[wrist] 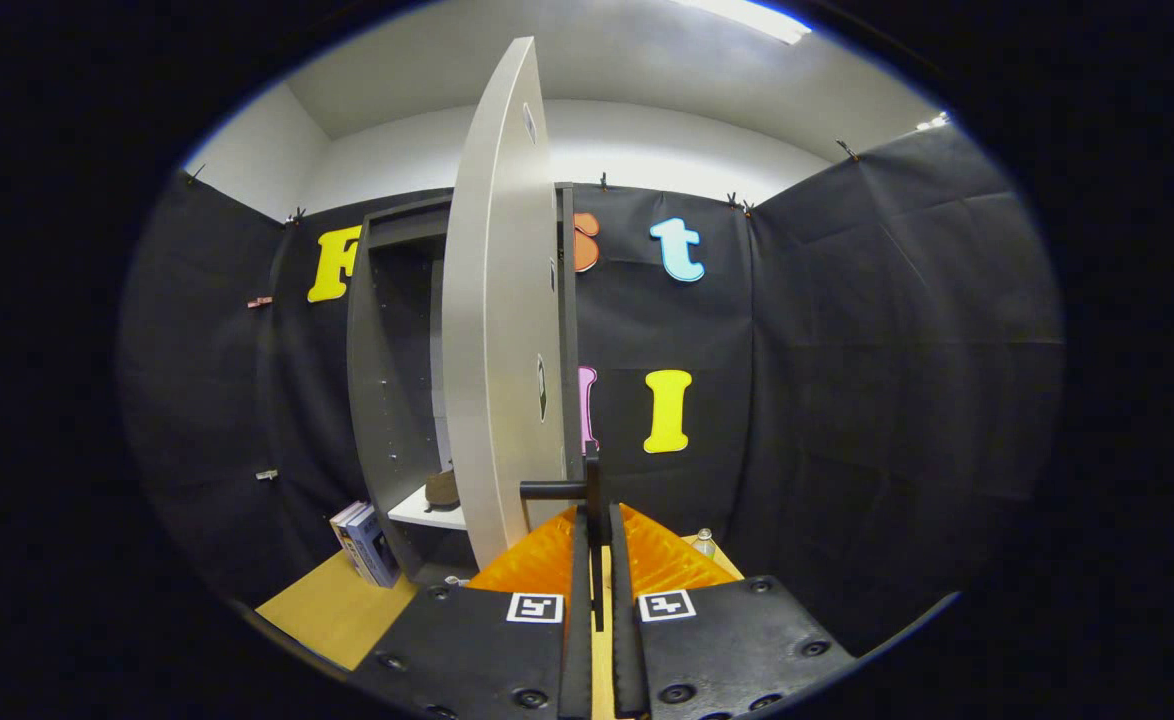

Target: Open the shoe cabinet door, grab the shoes and put them into the shoe cabinet, then close the shoe cabinet door.

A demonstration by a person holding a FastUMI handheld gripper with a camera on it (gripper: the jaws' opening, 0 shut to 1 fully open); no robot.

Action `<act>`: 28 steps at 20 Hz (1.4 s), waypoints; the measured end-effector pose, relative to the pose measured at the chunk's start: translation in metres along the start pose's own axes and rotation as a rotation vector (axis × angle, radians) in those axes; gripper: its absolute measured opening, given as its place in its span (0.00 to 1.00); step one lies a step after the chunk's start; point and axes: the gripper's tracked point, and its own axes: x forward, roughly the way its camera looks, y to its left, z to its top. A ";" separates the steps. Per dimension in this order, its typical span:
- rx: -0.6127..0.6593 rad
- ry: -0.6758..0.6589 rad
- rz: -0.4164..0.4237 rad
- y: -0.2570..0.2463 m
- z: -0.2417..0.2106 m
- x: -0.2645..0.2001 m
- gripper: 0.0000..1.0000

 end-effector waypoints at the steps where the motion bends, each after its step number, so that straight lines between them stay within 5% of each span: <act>1: 0.000 -0.001 0.001 -0.001 0.001 0.002 0.13; 7: -0.019 -0.020 -0.060 -0.012 0.004 -0.005 0.14; 10: -0.025 -0.094 -0.103 -0.016 0.022 -0.024 0.25; 17: -0.034 -0.122 -0.026 0.039 0.013 -0.056 0.78; 21: -0.018 0.031 0.096 0.100 -0.048 -0.047 0.93; 28: 0.037 0.428 0.184 0.170 -0.234 -0.008 0.98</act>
